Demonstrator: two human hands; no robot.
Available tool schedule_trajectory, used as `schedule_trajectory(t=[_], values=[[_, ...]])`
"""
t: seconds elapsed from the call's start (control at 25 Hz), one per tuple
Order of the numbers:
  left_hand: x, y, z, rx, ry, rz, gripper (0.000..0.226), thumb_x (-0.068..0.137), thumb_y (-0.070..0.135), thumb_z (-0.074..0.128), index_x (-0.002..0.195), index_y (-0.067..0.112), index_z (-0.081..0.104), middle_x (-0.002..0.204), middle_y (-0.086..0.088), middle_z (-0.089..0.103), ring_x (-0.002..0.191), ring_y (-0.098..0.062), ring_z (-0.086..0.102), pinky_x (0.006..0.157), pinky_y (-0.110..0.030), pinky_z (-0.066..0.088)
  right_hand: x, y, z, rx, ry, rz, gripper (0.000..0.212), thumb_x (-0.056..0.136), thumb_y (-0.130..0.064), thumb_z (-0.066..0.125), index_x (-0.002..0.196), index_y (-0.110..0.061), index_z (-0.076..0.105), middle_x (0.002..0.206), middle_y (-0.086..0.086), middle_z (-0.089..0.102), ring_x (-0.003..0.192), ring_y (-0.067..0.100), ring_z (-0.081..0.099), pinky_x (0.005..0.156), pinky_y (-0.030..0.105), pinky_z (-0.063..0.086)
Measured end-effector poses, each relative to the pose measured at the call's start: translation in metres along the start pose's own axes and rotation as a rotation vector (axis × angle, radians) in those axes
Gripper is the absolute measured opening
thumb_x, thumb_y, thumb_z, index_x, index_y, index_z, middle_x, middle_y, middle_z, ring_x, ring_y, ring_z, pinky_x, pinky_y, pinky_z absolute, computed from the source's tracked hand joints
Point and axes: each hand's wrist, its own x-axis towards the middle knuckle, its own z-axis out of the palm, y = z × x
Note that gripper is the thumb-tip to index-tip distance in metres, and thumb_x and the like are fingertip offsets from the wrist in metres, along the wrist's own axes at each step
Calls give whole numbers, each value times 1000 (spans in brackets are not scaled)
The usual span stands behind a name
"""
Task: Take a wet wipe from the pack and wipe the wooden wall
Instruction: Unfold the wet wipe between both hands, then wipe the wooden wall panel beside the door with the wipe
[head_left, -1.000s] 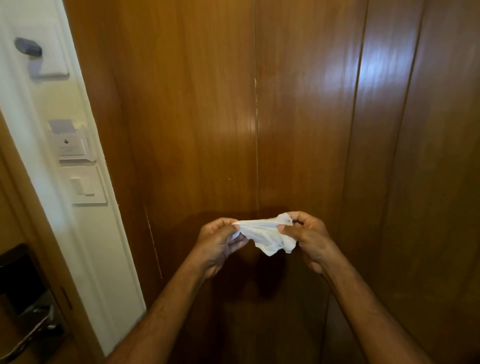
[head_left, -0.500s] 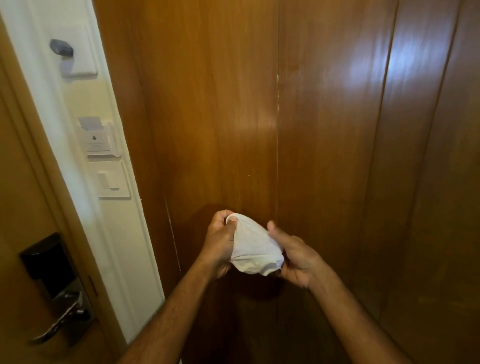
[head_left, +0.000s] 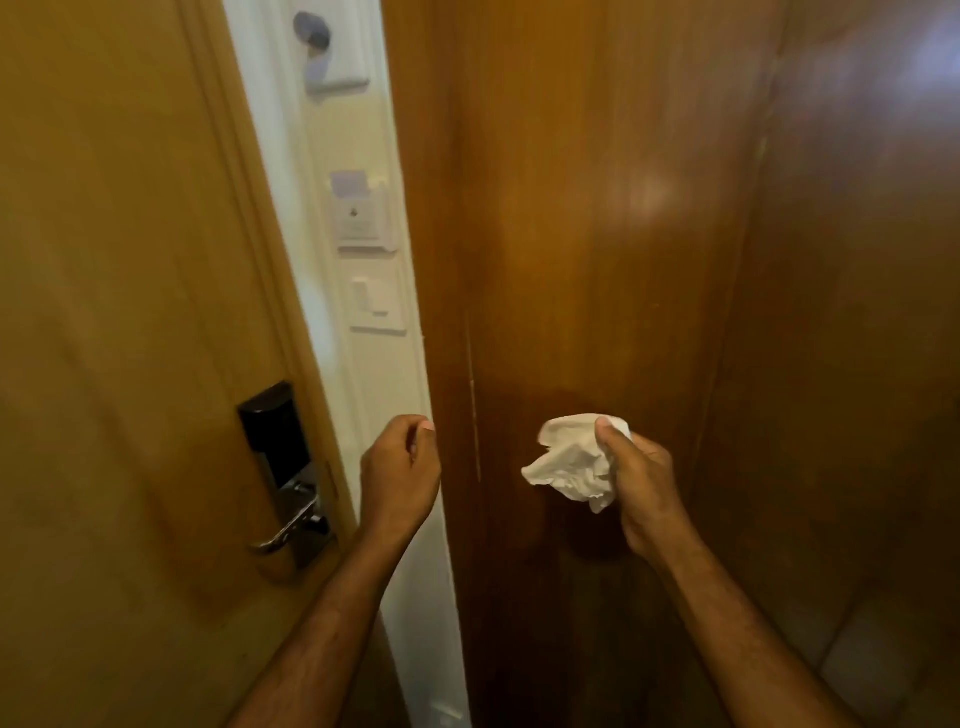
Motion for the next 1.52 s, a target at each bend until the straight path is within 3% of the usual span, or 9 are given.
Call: schedule_trajectory(t=[0.08,0.24,0.52,0.72,0.88,1.04,1.16,1.32,1.52], values=[[-3,-29,-32,263,149,111,39,105,29,41,128,6,62,123,-14,68,115,-31,64,94,-44,54,-1,13,26,39,5,-26,29,100,-28,54,104,-5,70,90,12,73,76,27,71,49,29,53],[-11,-89,-106,755,327,244,59,100,30,35,143,-9,45,149,-31,47,142,-46,41,117,-59,29,-8,54,96,96,-71,83,23,98,-17,58,120,-9,62,109,8,71,98,23,70,81,40,61],[-17,-179,-212,1357,588,292,74,102,37,34,157,-7,12,165,-29,6,156,-38,-9,123,-55,-12,-48,123,226,-274,-422,21,14,91,-22,56,81,-19,66,81,-2,65,78,16,64,62,23,50],[-9,-213,-240,1506,631,347,76,101,40,36,158,-5,12,168,-23,-11,156,-36,-11,123,-57,-13,-57,167,289,-544,-503,-141,31,93,-3,52,68,-22,55,71,-8,54,70,12,55,51,2,39],[0,-222,-238,1514,683,391,78,101,43,40,157,-6,15,168,-26,-9,156,-39,-9,122,-61,-11,-74,189,335,-494,-226,-148,3,90,-14,66,92,-12,68,96,-2,61,89,14,61,65,11,50],[3,-234,-239,1547,719,390,81,100,46,42,156,-7,19,168,-27,-6,156,-40,-6,122,-61,-9,-83,193,374,-292,44,-60,35,93,-21,65,126,-13,59,133,10,49,109,15,54,77,22,59],[2,-238,-239,1571,727,388,82,100,48,43,156,-6,20,168,-27,-4,156,-40,-5,122,-62,-9,-62,178,388,-83,65,166,44,100,-18,53,143,-16,47,151,8,41,126,25,53,86,28,59],[3,-234,-237,1574,733,380,83,101,47,43,157,-6,15,167,-27,-9,155,-40,-9,122,-62,-10,-24,194,381,-429,-46,107,26,103,-15,43,123,-6,56,133,16,59,111,25,63,79,23,53],[-1,-230,-234,1565,736,372,85,101,47,44,157,-7,10,166,-27,-15,155,-39,-14,121,-61,-11,-120,213,415,-745,-74,-29,71,93,-26,58,152,-3,26,163,28,10,151,46,10,114,59,29]])
